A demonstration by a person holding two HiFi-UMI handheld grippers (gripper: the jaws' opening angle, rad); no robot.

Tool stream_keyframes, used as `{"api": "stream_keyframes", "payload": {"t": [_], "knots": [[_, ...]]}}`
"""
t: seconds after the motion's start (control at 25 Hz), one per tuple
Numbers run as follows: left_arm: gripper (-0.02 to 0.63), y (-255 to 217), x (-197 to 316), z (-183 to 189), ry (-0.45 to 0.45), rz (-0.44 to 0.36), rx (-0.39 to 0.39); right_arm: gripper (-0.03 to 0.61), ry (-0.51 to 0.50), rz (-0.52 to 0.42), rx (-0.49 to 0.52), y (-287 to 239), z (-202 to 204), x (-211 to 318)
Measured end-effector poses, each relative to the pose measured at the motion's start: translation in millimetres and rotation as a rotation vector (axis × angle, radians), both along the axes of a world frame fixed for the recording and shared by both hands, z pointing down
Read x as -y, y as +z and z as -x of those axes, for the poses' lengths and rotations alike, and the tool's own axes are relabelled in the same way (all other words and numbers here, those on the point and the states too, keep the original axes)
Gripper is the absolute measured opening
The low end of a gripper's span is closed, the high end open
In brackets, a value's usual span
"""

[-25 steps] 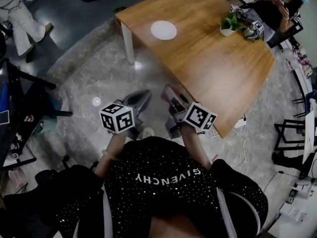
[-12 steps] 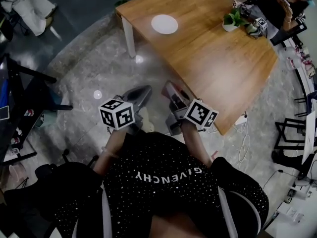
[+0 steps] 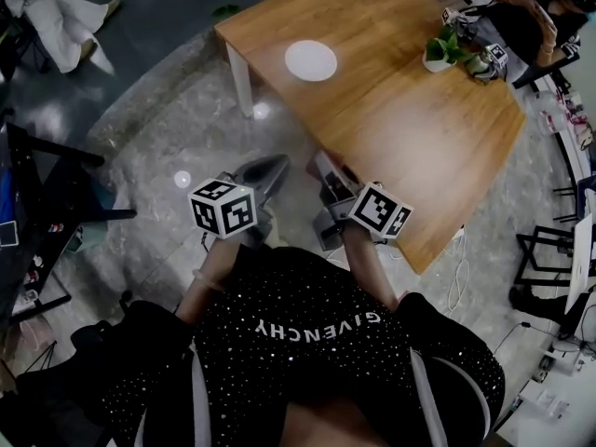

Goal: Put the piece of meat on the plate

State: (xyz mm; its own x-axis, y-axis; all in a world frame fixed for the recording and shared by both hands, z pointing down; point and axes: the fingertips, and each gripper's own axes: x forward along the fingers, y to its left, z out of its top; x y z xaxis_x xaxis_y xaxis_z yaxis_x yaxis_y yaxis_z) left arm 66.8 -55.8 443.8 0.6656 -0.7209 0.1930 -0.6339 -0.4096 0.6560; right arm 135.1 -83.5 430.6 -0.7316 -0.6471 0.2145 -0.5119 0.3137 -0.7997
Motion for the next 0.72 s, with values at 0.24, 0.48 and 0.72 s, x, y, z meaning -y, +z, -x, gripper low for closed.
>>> {"api": "stream_keyframes", "payload": {"t": [0.24,0.48,0.72], "knots": [[0.011,2,73,22,0.023,0.015,-0.007,0.097,0.03,0.017,-0.01,3,19,69],[0.011,-11,159,43,0.066,0.01,-0.02,0.097,0.063,0.005,-0.027,-11,42,149],[0.011,-20,238,55,0.113,0.012,-0.033,0.097,0.106,0.02,-0.047,-14,52,221]]}}
